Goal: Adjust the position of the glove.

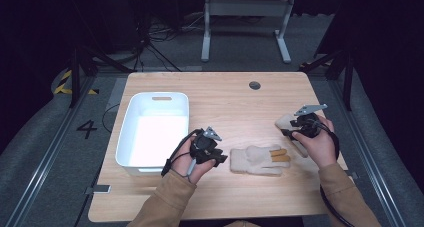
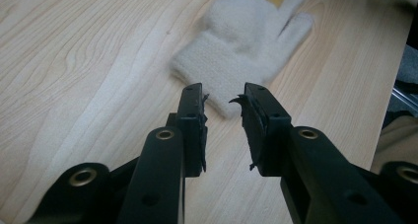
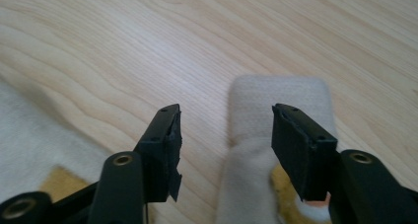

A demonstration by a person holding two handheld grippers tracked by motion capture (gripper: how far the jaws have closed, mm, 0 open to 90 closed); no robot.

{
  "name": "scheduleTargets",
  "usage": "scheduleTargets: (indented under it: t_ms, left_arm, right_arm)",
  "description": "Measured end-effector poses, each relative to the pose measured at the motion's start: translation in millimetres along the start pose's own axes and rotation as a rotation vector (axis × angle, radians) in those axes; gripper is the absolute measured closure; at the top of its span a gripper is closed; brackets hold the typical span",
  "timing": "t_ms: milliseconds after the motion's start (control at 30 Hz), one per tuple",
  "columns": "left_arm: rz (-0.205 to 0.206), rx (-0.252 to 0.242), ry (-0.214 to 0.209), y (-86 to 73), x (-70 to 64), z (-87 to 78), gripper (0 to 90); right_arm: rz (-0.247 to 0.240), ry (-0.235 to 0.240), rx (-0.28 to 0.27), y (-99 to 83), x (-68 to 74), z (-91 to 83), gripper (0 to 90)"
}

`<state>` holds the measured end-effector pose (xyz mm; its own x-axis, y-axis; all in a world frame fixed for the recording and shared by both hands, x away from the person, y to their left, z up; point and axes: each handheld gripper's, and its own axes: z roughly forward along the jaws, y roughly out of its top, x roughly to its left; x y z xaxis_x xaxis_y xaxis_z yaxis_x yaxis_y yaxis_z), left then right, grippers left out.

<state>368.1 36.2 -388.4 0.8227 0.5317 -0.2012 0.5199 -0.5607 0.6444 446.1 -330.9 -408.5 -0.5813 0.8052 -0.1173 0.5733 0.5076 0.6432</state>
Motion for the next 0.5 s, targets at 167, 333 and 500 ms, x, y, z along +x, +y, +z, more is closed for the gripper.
scheduleTargets:
  t_ms: [167,333,500]
  left_arm:
    - [-0.002,0.004,-0.002,-0.2,0.6,0.8,69.9]
    - [-0.004,0.008,-0.004,-0.5,0.7,2.0,69.6]
    - [-0.005,0.008,-0.006,-0.7,1.1,2.3,69.2]
  right_arm:
    - [0.044,-0.028,0.013,-6.3,-12.1,-3.4,42.8]
    - [0.086,-0.04,0.025,-13.9,-23.9,-5.0,43.2]
    - [0.11,-0.052,0.044,-21.2,-32.3,-3.1,44.5]
